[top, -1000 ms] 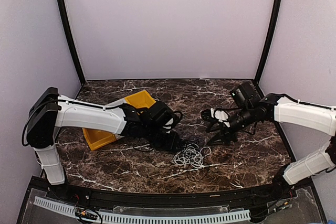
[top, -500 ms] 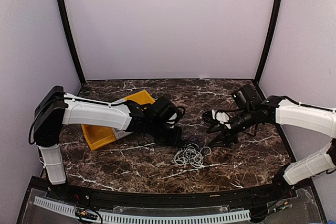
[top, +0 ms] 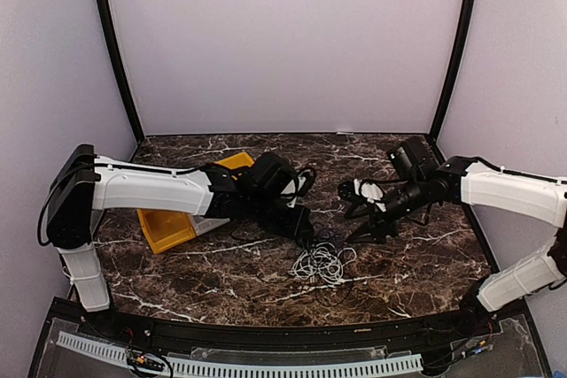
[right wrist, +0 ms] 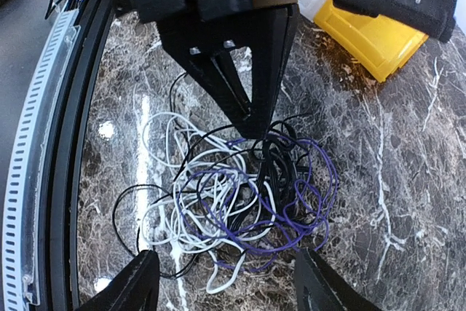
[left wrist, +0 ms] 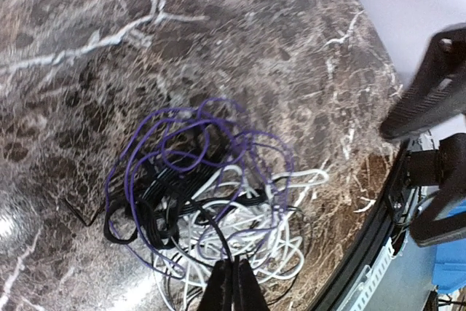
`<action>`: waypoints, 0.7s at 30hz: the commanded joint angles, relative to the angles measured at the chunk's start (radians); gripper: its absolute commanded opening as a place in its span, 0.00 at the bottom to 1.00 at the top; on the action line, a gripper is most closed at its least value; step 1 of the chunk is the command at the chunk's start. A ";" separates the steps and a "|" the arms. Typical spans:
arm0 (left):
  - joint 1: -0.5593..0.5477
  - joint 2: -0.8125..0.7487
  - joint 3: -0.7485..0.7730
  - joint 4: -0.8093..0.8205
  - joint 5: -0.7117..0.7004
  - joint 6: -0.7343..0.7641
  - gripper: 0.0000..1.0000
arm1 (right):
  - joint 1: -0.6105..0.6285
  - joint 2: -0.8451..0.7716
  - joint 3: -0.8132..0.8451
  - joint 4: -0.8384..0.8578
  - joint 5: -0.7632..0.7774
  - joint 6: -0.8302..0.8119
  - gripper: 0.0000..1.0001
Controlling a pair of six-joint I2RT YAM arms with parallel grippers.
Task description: Untangle the cables
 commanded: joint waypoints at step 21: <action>-0.002 -0.372 -0.080 0.242 0.201 0.237 0.00 | 0.003 0.126 0.319 0.112 -0.262 0.178 0.70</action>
